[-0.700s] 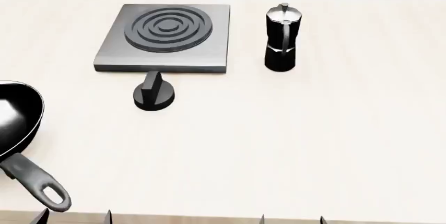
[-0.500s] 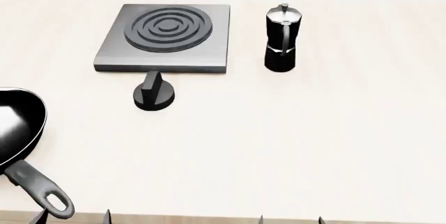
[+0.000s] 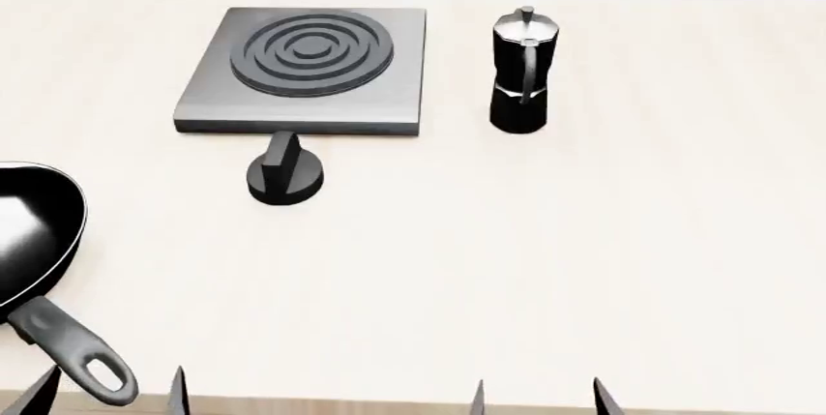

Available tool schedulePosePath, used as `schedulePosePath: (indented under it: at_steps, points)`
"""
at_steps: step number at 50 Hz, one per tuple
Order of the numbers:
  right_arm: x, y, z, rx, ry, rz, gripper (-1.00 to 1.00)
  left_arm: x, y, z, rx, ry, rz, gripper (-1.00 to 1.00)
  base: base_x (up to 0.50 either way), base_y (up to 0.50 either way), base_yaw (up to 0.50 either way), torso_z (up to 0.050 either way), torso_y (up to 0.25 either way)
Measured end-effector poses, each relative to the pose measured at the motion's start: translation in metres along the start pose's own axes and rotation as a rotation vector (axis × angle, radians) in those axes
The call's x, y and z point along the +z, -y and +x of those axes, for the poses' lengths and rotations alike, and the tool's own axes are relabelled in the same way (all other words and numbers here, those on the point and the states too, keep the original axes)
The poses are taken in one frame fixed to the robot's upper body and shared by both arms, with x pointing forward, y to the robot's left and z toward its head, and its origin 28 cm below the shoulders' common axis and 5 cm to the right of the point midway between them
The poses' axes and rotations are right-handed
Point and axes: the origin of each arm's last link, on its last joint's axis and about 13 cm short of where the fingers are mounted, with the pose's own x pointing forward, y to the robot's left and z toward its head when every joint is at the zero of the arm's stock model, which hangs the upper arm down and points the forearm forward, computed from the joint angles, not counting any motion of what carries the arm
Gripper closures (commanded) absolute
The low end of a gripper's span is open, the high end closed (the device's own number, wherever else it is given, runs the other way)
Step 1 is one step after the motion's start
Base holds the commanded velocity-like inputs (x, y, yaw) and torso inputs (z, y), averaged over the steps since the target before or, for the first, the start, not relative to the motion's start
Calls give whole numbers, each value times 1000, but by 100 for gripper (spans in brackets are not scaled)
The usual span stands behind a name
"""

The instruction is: Turn on the stove.

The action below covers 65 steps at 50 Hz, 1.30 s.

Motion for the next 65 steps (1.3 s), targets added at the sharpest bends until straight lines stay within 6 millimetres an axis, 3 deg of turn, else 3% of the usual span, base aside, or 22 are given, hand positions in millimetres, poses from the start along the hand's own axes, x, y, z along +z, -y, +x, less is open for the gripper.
schedulePosePath:
  at_steps: [18,31,48,65]
  points:
    - [58,5,-2,26,94,-6,-100,48,0,6,-8,87,-1,-100,0,0,0,0,0]
    - [86,6,-1,38,134,-9,-100,79,-1,15,-16,162,-15,-100,0,0,0,0,0]
    - [111,7,2,45,181,-12,-100,102,-2,24,-28,245,-43,-100,0,0,0,0,0]
    - [120,8,3,33,211,-31,-100,113,1,25,-45,290,-58,-100,0,0,0,0,0]
